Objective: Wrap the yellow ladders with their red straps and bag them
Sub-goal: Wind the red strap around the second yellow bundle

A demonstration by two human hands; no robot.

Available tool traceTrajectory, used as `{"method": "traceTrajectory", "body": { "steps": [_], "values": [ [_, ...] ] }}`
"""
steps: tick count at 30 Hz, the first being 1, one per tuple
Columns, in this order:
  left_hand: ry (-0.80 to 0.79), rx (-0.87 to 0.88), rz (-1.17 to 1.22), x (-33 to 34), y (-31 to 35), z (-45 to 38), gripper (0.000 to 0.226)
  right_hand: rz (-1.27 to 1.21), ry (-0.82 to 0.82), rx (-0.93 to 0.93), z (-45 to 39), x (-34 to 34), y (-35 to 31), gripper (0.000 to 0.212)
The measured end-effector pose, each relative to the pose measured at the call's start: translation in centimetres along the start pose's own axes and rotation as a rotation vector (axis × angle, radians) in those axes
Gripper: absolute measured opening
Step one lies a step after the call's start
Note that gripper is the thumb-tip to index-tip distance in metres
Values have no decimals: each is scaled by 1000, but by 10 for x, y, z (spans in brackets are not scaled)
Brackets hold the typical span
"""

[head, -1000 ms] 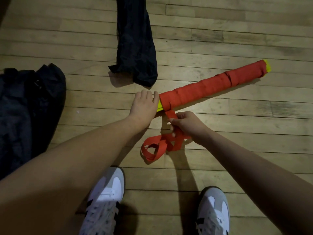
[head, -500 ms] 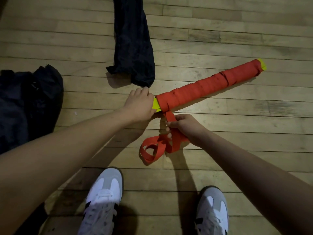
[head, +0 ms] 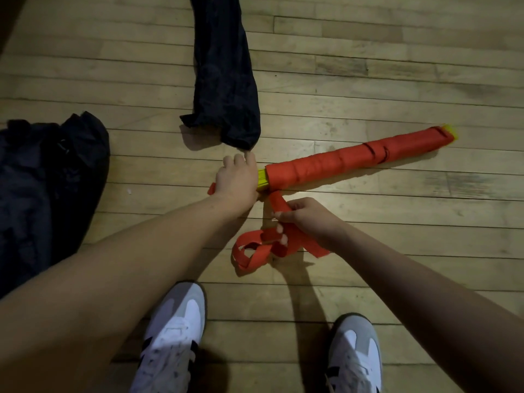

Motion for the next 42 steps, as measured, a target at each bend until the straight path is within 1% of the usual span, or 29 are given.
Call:
{"method": "traceTrajectory", "body": {
  "steps": [1,3,6,8,11,15,17,20,23,25,27,29,32,33,35,38,42],
  "values": [
    [-5,-4,-26,0,0,-1,70,-7,3,-13,0,1,-1,11],
    [6,45,-104,3,1,2,64,-21,5,-25,-1,4,-1,12],
    [50,143,-143,16,0,12,63,-35,-9,-19,-3,7,2,22],
    [32,176,-186,28,1,20,62,-46,-20,-26,-4,8,3,24],
    [-12,179,-206,36,6,28,64,-55,-32,-38,-4,10,6,21],
    [-37,241,-184,30,3,32,68,-46,36,-49,-3,7,7,18],
    [-18,278,-204,28,3,36,63,-45,72,-61,-2,5,8,19],
    [13,261,-210,28,4,38,55,-58,104,-61,-1,3,12,20],
    [51,216,-287,24,1,32,57,-65,123,-58,-2,3,14,22],
    [77,226,-298,23,-1,31,61,-55,109,-77,-2,3,13,20],
    [89,272,-275,27,0,36,64,-29,72,-93,-2,3,11,20],
    [83,318,-201,33,2,43,59,-2,36,-85,-3,3,13,21],
    [50,274,2,33,-4,48,57,4,-25,-80,-2,3,17,20],
    [46,267,38,31,-5,48,53,8,-31,-81,0,3,17,20],
    [45,260,55,26,-5,45,45,32,15,-49,4,2,16,23],
    [51,176,68,16,-6,37,40,131,128,20,6,-1,14,26],
    [40,132,36,10,-4,30,43,104,162,-52,5,1,2,19]
  ]
}}
Point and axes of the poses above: each hand's wrist, its own z-axis away from the middle knuckle, its own x-axis out of the palm, y = z × x, the point moved 3 cm from there along -z, towards the middle knuckle, and after that the axes turned 12 degrees about -y, right-handed, at the moved point
